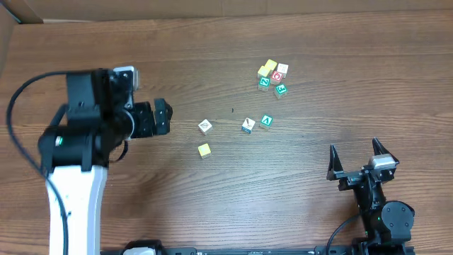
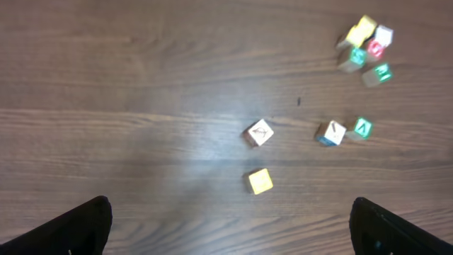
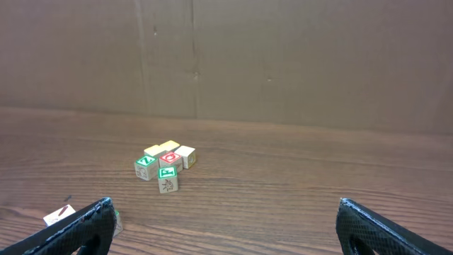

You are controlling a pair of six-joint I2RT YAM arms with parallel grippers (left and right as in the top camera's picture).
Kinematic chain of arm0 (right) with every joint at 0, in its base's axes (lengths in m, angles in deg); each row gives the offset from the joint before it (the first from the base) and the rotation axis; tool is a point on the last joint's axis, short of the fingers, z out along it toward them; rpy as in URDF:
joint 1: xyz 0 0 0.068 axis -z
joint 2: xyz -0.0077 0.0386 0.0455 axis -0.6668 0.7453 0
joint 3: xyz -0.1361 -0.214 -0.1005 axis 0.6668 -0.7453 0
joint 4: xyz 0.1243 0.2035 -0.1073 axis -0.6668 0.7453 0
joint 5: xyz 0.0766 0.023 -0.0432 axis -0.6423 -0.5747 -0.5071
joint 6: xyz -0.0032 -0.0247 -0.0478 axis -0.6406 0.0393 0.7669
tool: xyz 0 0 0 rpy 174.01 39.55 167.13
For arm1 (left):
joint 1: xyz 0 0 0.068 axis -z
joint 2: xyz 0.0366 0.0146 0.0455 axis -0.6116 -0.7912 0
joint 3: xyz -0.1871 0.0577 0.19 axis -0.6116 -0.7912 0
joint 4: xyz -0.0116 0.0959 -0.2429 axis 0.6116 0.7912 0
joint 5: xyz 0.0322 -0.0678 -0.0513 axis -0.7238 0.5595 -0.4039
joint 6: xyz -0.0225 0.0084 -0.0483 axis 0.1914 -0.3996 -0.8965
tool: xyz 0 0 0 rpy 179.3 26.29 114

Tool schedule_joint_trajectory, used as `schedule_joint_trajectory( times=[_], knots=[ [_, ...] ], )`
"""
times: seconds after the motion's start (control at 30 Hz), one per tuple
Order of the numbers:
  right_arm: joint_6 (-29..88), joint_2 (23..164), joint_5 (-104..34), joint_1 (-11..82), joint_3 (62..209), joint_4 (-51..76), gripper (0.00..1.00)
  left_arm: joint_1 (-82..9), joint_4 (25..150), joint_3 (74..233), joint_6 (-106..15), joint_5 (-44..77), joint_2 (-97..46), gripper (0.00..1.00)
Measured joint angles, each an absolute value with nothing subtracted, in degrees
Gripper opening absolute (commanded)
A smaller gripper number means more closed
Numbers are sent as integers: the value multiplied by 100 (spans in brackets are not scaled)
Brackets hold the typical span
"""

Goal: Flip 3 blocks
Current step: 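Raise the left arm and hover its gripper over the blocks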

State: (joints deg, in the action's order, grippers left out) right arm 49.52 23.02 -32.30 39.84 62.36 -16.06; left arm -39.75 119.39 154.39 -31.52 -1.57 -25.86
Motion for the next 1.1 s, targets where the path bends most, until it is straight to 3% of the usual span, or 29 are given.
schedule_joint_trajectory(
  times=[0.03,0.07,0.1,0.13,0.5,0.67,0.77,0.83,1.0,1.1],
  knots=[
    [4952,2302,-3230,3984,6236,-1609,100,-3975,11974,15441,-3170,-157,-2695,88],
    [4952,2302,-3232,3984,6236,-1606,100,-3975,12039,15441,-3191,-135,-2824,51],
    [4952,2302,-3230,3984,6236,-1606,100,-3975,12118,15443,-3211,-105,-2927,20],
    [4952,2300,-3232,3984,6236,-1606,100,-3984,12210,15443,-3277,-55,-3034,4],
    [4954,2302,-3232,3984,6236,-1604,100,-3949,12673,15443,-3386,77,-3630,4],
    [4950,2302,-3232,3984,6236,-1609,100,-3533,12715,15443,-3515,-31,-3628,4],
    [4952,2302,-3235,3984,6236,-1604,100,-3184,12737,15443,-3655,-247,-3630,18],
    [4950,2302,-3232,3984,6236,-1609,100,-2934,12734,15443,-3753,-393,-3630,36],
    [4954,2302,-3232,3984,6236,-1604,100,-2552,12732,15443,-3917,-588,-3630,56],
    [4950,2302,-3230,3984,6236,-1606,100,-2493,12728,15443,-3954,-643,-3630,82]
  ],
)
